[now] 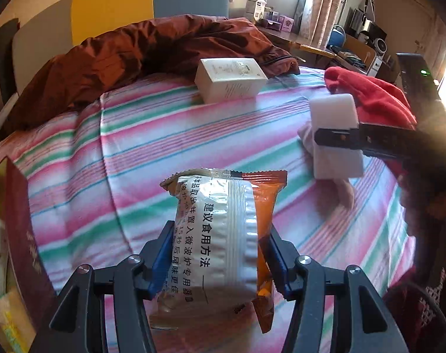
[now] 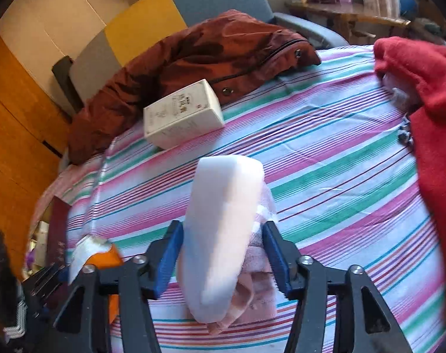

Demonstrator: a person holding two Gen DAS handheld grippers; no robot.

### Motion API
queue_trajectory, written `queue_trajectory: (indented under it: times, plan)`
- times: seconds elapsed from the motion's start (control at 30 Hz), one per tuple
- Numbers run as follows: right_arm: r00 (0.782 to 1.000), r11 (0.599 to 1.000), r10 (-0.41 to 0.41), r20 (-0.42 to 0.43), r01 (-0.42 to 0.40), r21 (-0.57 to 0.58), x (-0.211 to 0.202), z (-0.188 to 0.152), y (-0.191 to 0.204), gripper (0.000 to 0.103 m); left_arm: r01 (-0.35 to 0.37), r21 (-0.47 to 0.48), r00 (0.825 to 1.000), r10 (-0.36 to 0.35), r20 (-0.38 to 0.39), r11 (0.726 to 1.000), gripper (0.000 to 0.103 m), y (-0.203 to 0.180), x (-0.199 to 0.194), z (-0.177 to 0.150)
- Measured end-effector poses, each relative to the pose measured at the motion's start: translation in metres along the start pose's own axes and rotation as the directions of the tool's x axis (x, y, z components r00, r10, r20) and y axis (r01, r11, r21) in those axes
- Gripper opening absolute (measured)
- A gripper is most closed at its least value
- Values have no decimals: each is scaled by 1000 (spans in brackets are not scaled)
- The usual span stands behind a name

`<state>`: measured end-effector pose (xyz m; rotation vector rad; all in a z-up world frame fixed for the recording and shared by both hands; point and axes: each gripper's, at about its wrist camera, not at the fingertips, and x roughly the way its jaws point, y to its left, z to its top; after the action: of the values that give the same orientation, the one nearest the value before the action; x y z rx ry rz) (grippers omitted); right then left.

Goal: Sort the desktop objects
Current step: 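Lift the sponge with the right tool while the left tool lifts the snack pack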

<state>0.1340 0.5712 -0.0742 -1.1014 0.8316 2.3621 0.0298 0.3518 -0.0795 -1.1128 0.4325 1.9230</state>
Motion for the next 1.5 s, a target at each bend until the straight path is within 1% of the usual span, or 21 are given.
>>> queue_trajectory:
  times: [0.03, 0.1, 0.2, 0.27, 0.37, 0.53, 0.57, 0.6, 0.67, 0.7, 0.77, 0.83, 0.9, 0.93, 1.0, 1.1, 1.2, 1.33, 1.43, 1.5]
  plan:
    - [1000, 1000, -15, 3, 15, -9, 1, 0, 2, 64, -1, 0, 1000, 1, 2, 1000, 58, 0, -3, -3]
    - [1000, 1000, 6, 9, -6, 4, 1, 1, 2, 70, -8, 6, 1000, 8, 7, 1000, 58, 2, -8, -9]
    - [998, 1000, -26, 57, 26, -1, -2, 3, 7, 74, -6, -9, 1000, 7, 9, 1000, 58, 8, -15, -14]
    - [995, 998, -54, 81, 56, -15, -3, 4, 12, 84, -8, -15, 1000, 9, 16, 1000, 58, 11, -19, -17]
    - [991, 996, -77, 109, 81, -36, -8, 9, 19, 84, -9, -21, 1000, 9, 23, 1000, 58, 16, -23, -18]
    - [986, 987, -123, 112, 134, -93, -1, 18, 36, 84, -1, -44, 1000, 1, 12, 999, 58, 24, -25, -24]
    - [985, 984, -132, 111, 144, -103, 0, 19, 38, 82, 0, -46, 1000, 0, 11, 999, 58, 25, -25, -25]
    - [984, 981, -141, 109, 154, -121, 2, 19, 41, 71, 1, -46, 1000, 0, 11, 999, 58, 26, -25, -26]
    - [976, 965, -193, 103, 207, -161, 4, 17, 48, 40, 4, -44, 1000, -3, 15, 999, 58, 26, -26, -28]
    - [974, 961, -202, 103, 218, -171, 3, 14, 51, 38, 8, -44, 1000, -7, 15, 999, 58, 26, -26, -28]
    - [970, 958, -213, 117, 231, -172, 0, 9, 53, 38, 16, -47, 1000, -15, 16, 999, 58, 26, -27, -29]
    - [970, 964, -204, 134, 222, -145, -8, 4, 51, 38, 21, -45, 1000, -21, 20, 999, 58, 25, -28, -31]
    - [966, 962, -207, 156, 230, -145, -16, 1, 54, 37, 29, -48, 999, -28, 25, 998, 58, 26, -29, -32]
    - [967, 963, -196, 164, 222, -155, -21, -2, 58, 27, 31, -51, 999, -30, 30, 998, 58, 26, -30, -33]
    - [967, 956, -197, 164, 226, -185, -28, -9, 67, 25, 35, -59, 999, -33, 35, 998, 58, 27, -31, -34]
    - [972, 958, -175, 155, 205, -201, -36, -18, 74, 23, 38, -57, 998, -35, 44, 998, 58, 28, -35, -36]
    - [979, 971, -142, 145, 166, -174, -45, -28, 76, 21, 46, -55, 996, -42, 73, 997, 58, 27, -45, -37]
    - [986, 982, -96, 138, 116, -146, -54, -38, 82, 21, 49, -65, 992, -41, 116, 997, 58, 33, -63, -35]
    - [987, 985, -57, 151, 80, -152, -62, -42, 94, 21, 39, -76, 991, -29, 133, 996, 58, 38, -73, -34]
    - [987, 982, -50, 153, 76, -172, -63, -41, 104, 21, 36, -90, 989, -23, 145, 995, 58, 42, -79, -33]
